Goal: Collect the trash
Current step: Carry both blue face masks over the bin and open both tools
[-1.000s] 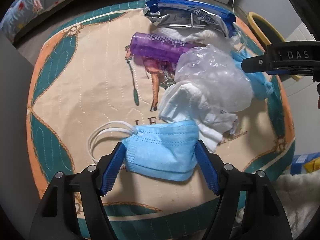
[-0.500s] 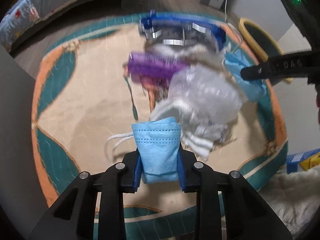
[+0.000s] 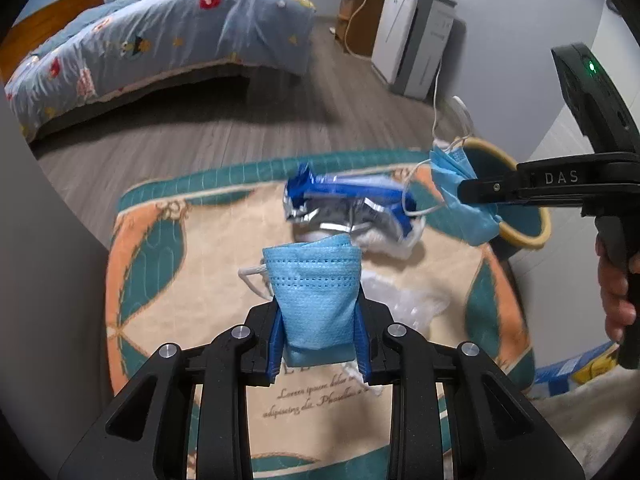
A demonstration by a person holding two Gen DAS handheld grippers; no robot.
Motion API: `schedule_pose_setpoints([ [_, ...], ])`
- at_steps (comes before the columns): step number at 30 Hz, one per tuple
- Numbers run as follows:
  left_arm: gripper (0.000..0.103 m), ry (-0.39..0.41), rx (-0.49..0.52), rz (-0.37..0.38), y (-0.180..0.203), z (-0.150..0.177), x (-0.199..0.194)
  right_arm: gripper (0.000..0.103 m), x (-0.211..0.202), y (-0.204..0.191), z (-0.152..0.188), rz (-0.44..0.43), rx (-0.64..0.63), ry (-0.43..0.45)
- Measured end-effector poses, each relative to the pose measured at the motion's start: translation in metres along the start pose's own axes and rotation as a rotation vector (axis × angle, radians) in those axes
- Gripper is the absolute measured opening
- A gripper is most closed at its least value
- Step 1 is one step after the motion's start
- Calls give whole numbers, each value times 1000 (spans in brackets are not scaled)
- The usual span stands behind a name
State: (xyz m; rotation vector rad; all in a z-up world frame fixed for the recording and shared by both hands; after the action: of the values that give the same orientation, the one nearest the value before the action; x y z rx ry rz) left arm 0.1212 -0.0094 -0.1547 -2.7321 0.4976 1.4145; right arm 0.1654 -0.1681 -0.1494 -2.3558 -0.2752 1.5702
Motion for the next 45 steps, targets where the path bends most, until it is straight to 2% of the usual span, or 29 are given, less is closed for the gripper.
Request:
schedule_pose_setpoints([
  [4,30,36,-5,10,4,-11,-11,27,-15,4,-14,-15,17,46],
  [7,30,42,3,8,7,-12,-11,27,-23,17,-21,11,25,73],
  [16,30,25,28,6,27,-16,6,27,-46,81,-42,71,102,150],
  [28,30,29,134,-47,74,-34,27,27,-61,163,-40,96,214,160],
  [37,30,23,192,33,131,-50,40,27,-69,215,-36,99,299,168],
  [45,30,-9,269,166,204,-47,62,27,-65,274,-21,148,391,140],
])
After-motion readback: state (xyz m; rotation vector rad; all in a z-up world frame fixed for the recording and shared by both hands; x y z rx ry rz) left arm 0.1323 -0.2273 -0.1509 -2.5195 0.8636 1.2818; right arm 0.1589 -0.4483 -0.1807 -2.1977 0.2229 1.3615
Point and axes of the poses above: each gripper's, at about its wrist camera, not at the fingertips, and x roughly the way its jaws point, y to its right, z to its underside, the point moved 9 cm from there along x, roughly the way its jaws point, and after that the axes turned 1 degree about y, right-handed, at the moved point
